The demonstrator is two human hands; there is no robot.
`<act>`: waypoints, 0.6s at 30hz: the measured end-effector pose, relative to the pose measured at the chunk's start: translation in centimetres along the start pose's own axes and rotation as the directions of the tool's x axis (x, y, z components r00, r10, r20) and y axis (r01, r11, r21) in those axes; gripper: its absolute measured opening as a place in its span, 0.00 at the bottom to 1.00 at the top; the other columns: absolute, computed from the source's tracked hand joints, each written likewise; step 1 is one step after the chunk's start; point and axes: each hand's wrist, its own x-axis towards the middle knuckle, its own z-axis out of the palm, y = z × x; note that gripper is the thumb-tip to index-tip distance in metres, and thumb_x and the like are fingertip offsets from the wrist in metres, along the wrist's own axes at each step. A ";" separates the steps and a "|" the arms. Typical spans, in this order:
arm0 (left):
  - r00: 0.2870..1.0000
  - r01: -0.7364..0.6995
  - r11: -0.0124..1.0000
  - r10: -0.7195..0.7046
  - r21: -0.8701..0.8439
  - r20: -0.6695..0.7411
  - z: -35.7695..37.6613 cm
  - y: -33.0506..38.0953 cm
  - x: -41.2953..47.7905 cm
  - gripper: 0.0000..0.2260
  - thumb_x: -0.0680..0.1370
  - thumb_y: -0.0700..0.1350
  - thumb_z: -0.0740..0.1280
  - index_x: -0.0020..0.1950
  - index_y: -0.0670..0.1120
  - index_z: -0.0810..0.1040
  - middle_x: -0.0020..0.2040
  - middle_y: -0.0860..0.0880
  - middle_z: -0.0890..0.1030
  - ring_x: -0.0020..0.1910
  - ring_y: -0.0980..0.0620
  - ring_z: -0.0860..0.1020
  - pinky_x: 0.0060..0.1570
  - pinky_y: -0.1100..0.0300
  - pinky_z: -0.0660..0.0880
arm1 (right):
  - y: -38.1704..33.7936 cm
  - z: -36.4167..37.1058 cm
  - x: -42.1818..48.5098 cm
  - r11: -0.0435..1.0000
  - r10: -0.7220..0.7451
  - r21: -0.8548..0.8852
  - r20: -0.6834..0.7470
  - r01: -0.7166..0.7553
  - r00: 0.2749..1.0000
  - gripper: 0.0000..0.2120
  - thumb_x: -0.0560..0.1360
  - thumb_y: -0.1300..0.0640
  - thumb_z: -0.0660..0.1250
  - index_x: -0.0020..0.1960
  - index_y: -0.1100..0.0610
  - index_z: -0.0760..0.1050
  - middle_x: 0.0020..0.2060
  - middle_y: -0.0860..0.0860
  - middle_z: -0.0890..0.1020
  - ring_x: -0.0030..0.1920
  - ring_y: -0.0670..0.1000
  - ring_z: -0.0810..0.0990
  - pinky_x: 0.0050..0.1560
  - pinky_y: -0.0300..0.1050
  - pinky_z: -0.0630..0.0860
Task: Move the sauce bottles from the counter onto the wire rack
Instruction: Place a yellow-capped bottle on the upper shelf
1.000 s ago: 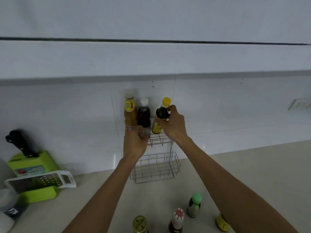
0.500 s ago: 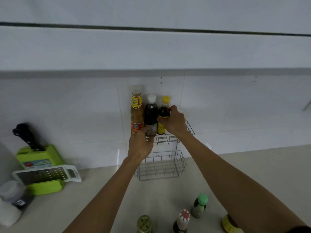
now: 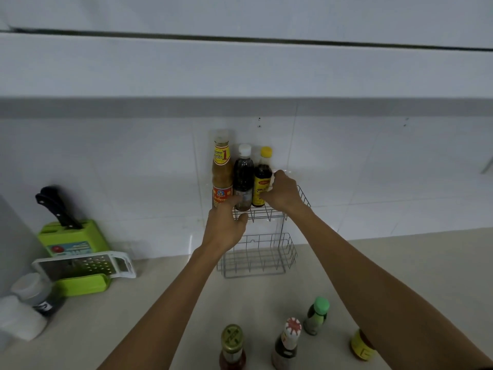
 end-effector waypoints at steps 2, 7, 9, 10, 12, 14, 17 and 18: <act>1.000 0.007 1.000 -0.007 -0.014 0.007 -0.4 0.3 -1.3 0.21 0.78 0.43 0.68 0.71 0.48 0.72 0.68 0.47 0.76 0.68 0.47 0.73 0.60 0.64 0.66 | -0.1 -0.8 -1.7 0.999 -0.017 0.033 -0.006 0.017 1.000 0.26 0.70 0.60 0.72 0.65 0.63 0.68 0.58 0.58 0.78 0.58 0.56 0.78 0.46 0.42 0.71; 0.994 0.087 0.994 -0.082 -0.063 0.076 -1.6 -1.0 -5.8 0.22 0.77 0.44 0.70 0.71 0.47 0.73 0.68 0.52 0.77 0.68 0.55 0.74 0.64 0.66 0.66 | -0.2 -1.5 -9.1 0.988 -0.141 0.055 -0.007 0.142 0.990 0.23 0.73 0.56 0.72 0.66 0.60 0.72 0.61 0.55 0.79 0.59 0.54 0.79 0.56 0.43 0.75; 0.981 0.155 0.983 -0.140 -0.102 0.134 -1.8 -2.5 -8.2 0.21 0.76 0.44 0.71 0.69 0.47 0.75 0.66 0.52 0.78 0.66 0.56 0.75 0.63 0.65 0.68 | 0.1 -0.4 -13.1 0.979 -0.194 0.073 0.050 0.190 0.980 0.22 0.73 0.54 0.73 0.65 0.57 0.75 0.60 0.51 0.80 0.58 0.50 0.79 0.55 0.39 0.73; 0.972 0.196 0.973 -0.176 -0.122 0.158 -1.8 -3.3 -9.5 0.20 0.76 0.44 0.71 0.68 0.47 0.76 0.64 0.52 0.80 0.65 0.57 0.76 0.63 0.63 0.70 | 0.4 0.3 -15.2 0.974 -0.215 0.090 0.094 0.207 0.972 0.19 0.73 0.53 0.73 0.62 0.55 0.76 0.58 0.49 0.81 0.56 0.48 0.79 0.53 0.36 0.72; 0.948 0.287 0.945 -0.257 -0.156 0.189 -1.5 -5.0 -12.0 0.18 0.75 0.43 0.71 0.65 0.47 0.78 0.61 0.51 0.82 0.62 0.56 0.78 0.63 0.60 0.73 | 1.2 1.9 -19.1 0.966 -0.249 0.121 0.178 0.230 0.952 0.14 0.72 0.52 0.73 0.56 0.53 0.78 0.53 0.47 0.82 0.52 0.46 0.79 0.48 0.33 0.72; 0.920 0.355 0.921 -0.314 -0.158 0.234 -1.1 -6.5 -14.4 0.18 0.75 0.38 0.69 0.64 0.48 0.79 0.59 0.51 0.82 0.61 0.56 0.79 0.63 0.58 0.74 | 2.3 3.5 -22.1 0.959 -0.269 0.151 0.231 0.239 0.935 0.11 0.72 0.51 0.73 0.53 0.52 0.78 0.51 0.46 0.82 0.51 0.45 0.79 0.46 0.32 0.73; 0.872 0.427 0.892 -0.362 -0.150 0.329 -0.4 -8.8 -18.1 0.25 0.69 0.34 0.65 0.65 0.47 0.77 0.61 0.51 0.81 0.63 0.56 0.77 0.66 0.54 0.73 | 4.2 5.5 -25.3 0.948 -0.319 0.096 0.319 0.305 0.892 0.18 0.73 0.47 0.70 0.61 0.50 0.75 0.56 0.46 0.79 0.55 0.46 0.77 0.52 0.41 0.76; 0.856 0.437 0.887 -0.360 -0.147 0.371 -0.2 -9.4 -19.3 0.27 0.66 0.36 0.65 0.66 0.47 0.77 0.62 0.51 0.81 0.64 0.56 0.77 0.66 0.53 0.73 | 4.8 5.9 -26.0 0.935 -0.345 0.059 0.369 0.349 0.863 0.21 0.74 0.46 0.69 0.65 0.49 0.73 0.59 0.47 0.77 0.57 0.47 0.76 0.56 0.44 0.76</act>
